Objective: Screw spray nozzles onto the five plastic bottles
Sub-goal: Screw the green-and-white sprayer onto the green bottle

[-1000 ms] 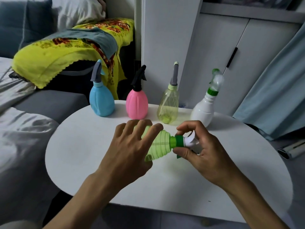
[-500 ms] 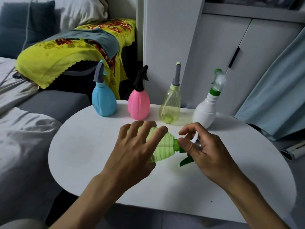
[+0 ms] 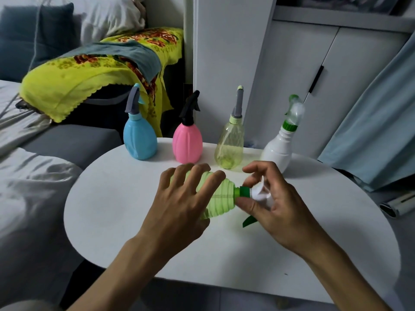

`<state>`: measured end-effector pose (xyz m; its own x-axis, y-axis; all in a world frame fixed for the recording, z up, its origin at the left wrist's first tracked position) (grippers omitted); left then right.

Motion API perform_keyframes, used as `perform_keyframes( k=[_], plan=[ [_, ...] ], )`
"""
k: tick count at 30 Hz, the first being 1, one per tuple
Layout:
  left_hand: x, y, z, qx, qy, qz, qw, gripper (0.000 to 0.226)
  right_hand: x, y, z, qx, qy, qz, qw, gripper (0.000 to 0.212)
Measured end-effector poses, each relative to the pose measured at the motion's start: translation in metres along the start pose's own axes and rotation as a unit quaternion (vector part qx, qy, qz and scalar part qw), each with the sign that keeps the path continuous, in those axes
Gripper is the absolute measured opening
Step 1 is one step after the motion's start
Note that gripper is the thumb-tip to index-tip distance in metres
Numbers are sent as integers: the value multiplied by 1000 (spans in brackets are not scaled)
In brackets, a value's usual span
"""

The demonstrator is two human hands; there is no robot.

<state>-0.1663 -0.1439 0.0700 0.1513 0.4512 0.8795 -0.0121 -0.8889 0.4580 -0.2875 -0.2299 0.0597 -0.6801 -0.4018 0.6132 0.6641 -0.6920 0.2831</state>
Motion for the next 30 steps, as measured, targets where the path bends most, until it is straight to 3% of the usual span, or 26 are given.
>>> perform_keyframes(
  k=[4, 10, 18, 20, 21, 22, 24, 25, 28, 30],
  plan=[
    [-6, -1, -4, -2, 14, -3, 1000, 87, 2, 1, -2, -13, -38, -29, 999, 26],
    [-5, 2, 0, 8, 0, -19, 1000, 86, -1, 1, -4, -7, -21, 7, 1000, 51],
    [-8, 1, -2, 3, -10, -12, 1000, 86, -4, 1, -5, -25, -68, 13, 997, 28],
    [-10, 0, 1, 8, -40, 8, 999, 84, -2, 3, -7, -43, 7, 30, 999, 28],
    [-10, 0, 6, 25, -88, 18, 996, 82, 1, 5, -10, -70, 128, 37, 989, 29],
    [-10, 0, 13, 56, -175, 30, 983, 80, 4, 6, -12, -96, 289, 43, 951, 34],
    [-18, 0, 21, 131, -391, 84, 907, 78, 6, 5, -8, -127, 530, 59, 836, 47],
    [-25, 0, 16, 148, -491, 133, 848, 75, 3, 3, -4, -125, 576, 69, 805, 51],
    [-37, -9, -20, 150, -704, 257, 645, 56, -13, 2, 8, -84, 613, 86, 781, 72],
    [-40, -15, -30, 166, -761, 286, 558, 47, -17, 3, 12, -67, 618, 68, 780, 72]
  ],
)
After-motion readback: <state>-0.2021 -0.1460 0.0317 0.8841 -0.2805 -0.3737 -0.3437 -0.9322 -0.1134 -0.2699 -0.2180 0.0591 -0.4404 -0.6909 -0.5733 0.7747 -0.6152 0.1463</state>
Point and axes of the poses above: each hand's wrist, its own y-axis towards the middle knuckle, its own x-axis out of the back of the hand, z = x × y, the point moved 9 cm from there along y, towards the middle knuckle, and after that the axes turned 7 degrees about -y, right-handed, at the moved point
